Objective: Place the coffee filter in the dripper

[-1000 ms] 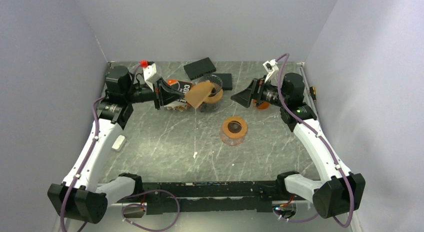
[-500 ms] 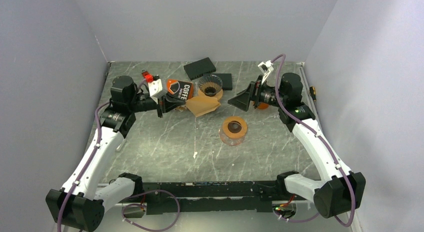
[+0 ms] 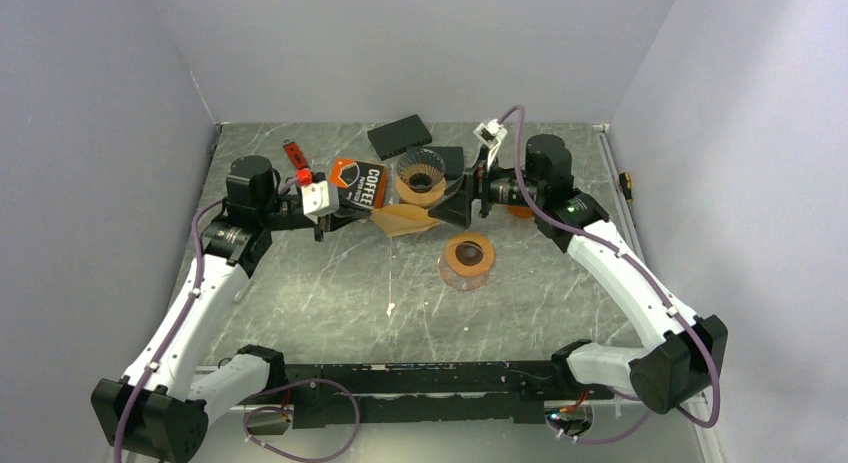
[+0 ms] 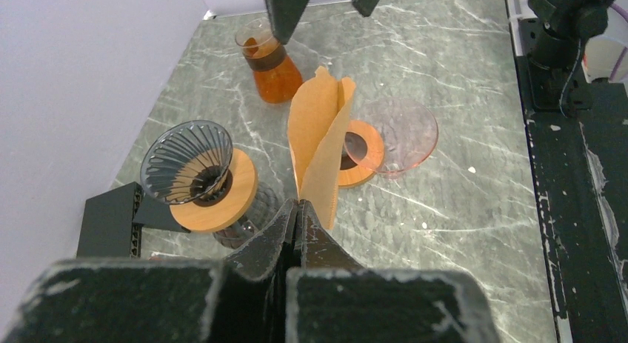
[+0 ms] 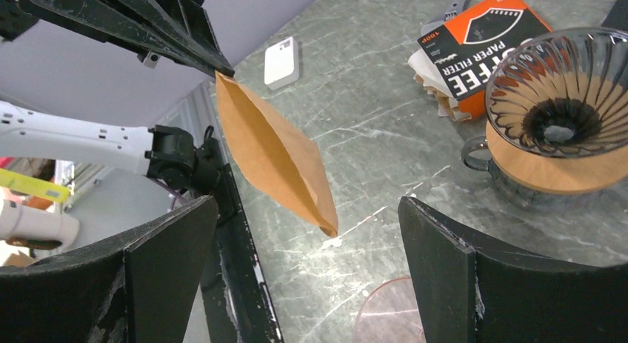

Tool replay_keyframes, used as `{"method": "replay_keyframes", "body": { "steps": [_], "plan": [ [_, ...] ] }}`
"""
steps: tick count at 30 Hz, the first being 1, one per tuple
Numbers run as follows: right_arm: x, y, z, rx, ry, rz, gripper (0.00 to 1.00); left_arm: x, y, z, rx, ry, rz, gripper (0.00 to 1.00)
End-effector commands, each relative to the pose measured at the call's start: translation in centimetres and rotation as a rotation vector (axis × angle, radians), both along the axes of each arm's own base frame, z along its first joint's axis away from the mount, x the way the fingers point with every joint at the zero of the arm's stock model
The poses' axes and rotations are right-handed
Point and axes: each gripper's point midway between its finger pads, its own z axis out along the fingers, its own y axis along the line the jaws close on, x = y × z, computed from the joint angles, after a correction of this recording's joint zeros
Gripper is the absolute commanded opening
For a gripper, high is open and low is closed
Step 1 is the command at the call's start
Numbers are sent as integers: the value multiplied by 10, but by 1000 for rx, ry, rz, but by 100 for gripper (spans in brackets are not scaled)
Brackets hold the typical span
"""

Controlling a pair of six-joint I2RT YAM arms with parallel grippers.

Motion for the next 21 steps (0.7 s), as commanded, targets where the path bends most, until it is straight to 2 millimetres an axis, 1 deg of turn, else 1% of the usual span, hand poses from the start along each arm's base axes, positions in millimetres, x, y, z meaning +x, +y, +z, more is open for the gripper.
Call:
{"method": "replay_keyframes", "body": {
  "steps": [1, 5, 10, 16, 19, 21],
  "plan": [
    [4, 9, 8, -41, -81, 9, 88, -13, -5, 0, 6, -36, -86, 0],
    [4, 17, 3, -51, -86, 17, 86, -14, -6, -1, -2, -32, -93, 0],
    [3, 27, -5, -71, -74, 50, 76, -17, -8, 0, -6, -23, -107, 0],
    [0, 36, -8, -83, -72, 85, 73, -16, -9, 0, -13, -9, -113, 0],
    [-3, 41, -11, -81, -66, 112, 69, -17, -9, 0, -16, -7, -116, 0],
    [-5, 45, -10, -76, -69, 130, 64, -16, -9, 1, -19, -9, -109, 0]
  ]
}}
